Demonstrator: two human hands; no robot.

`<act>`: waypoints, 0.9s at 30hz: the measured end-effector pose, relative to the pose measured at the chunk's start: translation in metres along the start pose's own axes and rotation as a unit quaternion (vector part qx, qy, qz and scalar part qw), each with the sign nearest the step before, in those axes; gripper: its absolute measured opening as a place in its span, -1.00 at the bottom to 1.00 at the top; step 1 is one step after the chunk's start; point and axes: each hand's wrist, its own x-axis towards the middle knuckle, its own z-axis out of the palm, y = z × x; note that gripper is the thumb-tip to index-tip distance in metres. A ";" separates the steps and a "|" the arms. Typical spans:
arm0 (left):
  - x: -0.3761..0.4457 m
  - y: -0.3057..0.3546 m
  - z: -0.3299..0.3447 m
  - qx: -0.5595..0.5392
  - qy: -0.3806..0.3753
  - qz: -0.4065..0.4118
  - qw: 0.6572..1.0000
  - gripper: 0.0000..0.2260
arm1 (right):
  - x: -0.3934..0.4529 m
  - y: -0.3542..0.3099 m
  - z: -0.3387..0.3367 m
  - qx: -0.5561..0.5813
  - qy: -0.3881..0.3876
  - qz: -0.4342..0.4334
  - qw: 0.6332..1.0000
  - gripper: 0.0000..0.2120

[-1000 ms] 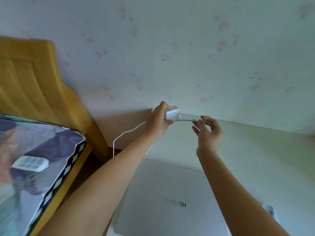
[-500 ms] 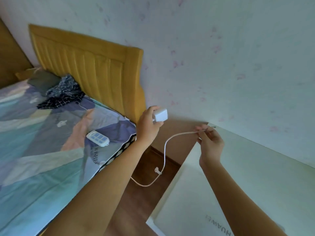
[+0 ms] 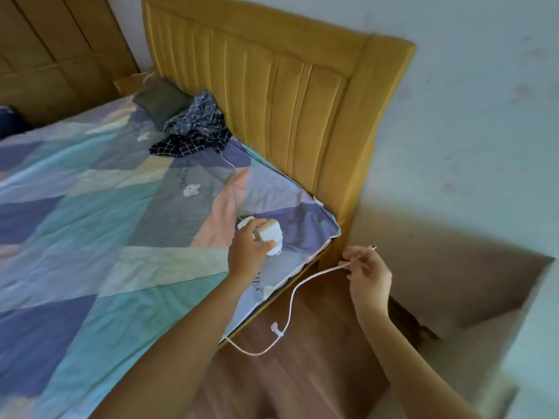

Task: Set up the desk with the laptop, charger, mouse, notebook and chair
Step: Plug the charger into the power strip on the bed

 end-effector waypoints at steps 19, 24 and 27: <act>0.170 -0.160 0.070 0.165 -0.106 -0.035 0.980 -0.63 | 0.124 0.130 0.166 -0.182 -0.144 -0.030 0.972 -0.79; 0.183 -0.180 0.086 0.166 -0.158 -0.025 0.973 -0.61 | 0.144 0.160 0.186 -0.192 -0.147 -0.056 0.969 -0.80; 0.186 -0.185 0.091 0.155 -0.168 -0.024 0.973 -0.60 | 0.147 0.173 0.190 -0.194 -0.154 -0.051 0.968 -0.81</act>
